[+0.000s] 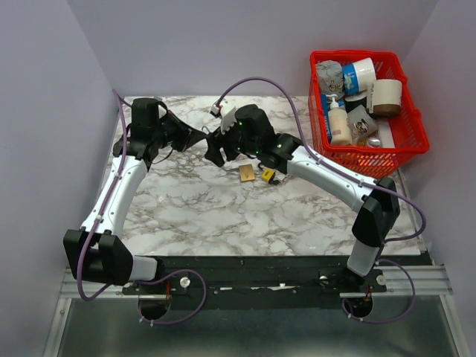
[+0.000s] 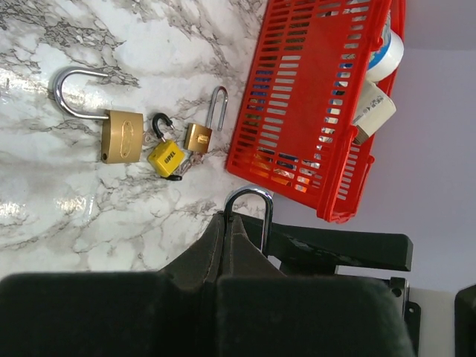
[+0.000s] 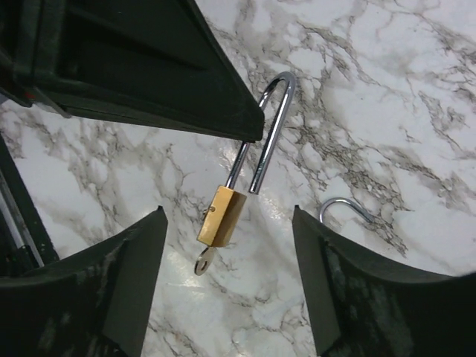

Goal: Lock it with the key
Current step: Lock the lock.

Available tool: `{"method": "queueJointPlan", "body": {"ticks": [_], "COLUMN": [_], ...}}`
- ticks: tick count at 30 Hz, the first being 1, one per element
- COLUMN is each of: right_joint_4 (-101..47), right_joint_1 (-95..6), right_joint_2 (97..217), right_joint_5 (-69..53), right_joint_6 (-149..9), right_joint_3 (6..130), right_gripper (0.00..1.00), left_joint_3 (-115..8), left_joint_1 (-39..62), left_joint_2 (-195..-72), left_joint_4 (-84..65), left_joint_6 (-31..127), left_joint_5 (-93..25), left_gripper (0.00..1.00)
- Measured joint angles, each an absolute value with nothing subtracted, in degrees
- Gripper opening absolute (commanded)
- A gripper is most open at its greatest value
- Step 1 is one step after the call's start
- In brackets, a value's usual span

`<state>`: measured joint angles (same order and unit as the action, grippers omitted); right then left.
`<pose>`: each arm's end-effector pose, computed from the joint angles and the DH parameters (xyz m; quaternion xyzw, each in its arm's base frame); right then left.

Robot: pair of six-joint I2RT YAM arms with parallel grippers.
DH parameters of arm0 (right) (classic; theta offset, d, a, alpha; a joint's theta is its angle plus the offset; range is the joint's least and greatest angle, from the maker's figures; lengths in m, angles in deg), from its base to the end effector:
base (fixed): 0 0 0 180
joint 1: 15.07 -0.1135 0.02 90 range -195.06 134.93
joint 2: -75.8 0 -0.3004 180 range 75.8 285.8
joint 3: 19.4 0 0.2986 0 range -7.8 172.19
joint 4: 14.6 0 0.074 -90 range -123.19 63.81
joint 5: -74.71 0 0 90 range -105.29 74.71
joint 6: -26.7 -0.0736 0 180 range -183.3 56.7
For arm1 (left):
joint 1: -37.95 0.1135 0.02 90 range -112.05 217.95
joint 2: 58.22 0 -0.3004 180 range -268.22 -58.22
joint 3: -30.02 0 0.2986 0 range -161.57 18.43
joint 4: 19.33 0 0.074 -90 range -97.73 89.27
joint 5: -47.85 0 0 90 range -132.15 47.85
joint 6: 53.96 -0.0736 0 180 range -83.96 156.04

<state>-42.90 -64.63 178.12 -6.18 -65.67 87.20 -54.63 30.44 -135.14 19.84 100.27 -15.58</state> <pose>0.3257 0.4002 0.3696 -0.3743 0.7489 0.2975 0.4588 0.3597 -0.0806 0.3733 -0.3043 0.8004 -0.4413 0.2683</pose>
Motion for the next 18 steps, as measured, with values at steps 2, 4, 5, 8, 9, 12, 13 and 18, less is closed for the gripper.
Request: {"method": "queueJointPlan", "body": {"ticks": [2, 4, 5, 8, 9, 12, 13, 18], "right_joint_4": [-42.77, -42.57, -42.33, -41.78, -41.70, -41.50, -41.48, -41.17], "right_joint_1": [-64.63, -64.76, -64.91, -65.46, -65.67, -66.16, -66.20, -66.92], "right_joint_2": [178.40, 178.49, 178.49, 178.53, 178.56, 178.67, 178.75, 178.82], "right_joint_5": [-7.36, -8.30, -8.78, -9.75, -9.92, -10.82, -10.99, -11.30], "right_joint_6": [-65.85, -65.91, -65.98, -65.96, -65.96, -65.76, -65.72, -65.08], "right_joint_3": [87.22, 87.46, 87.66, 88.11, 88.29, 88.53, 88.53, 88.53], "right_gripper": [0.63, 0.52, 0.49, 0.34, 0.30, 0.43, 0.52, 0.60], "left_joint_3": [-54.45, -54.32, -54.28, -54.28, -54.28, -54.28, -54.28, -54.28], "left_joint_1": [30.44, 30.44, 30.44, 30.44, 30.44, 30.44, 30.44, 30.51], "left_joint_2": [-135.12, -135.12, -135.12, -135.10, -135.10, -135.03, -134.94, -134.81], "left_joint_4": [19.84, 19.84, 19.86, 19.88, 19.88, 20.01, 20.23, 20.49], "left_joint_6": [100.53, 100.73, 100.81, 100.95, 101.05, 101.19, 101.27, 101.67], "left_joint_5": [-15.56, -15.56, -15.56, -15.56, -15.58, -15.58, -15.58, -15.58], "left_gripper": [0.00, 0.00, 0.00, 0.00, 0.00, 0.00, 0.00, 0.00]}}
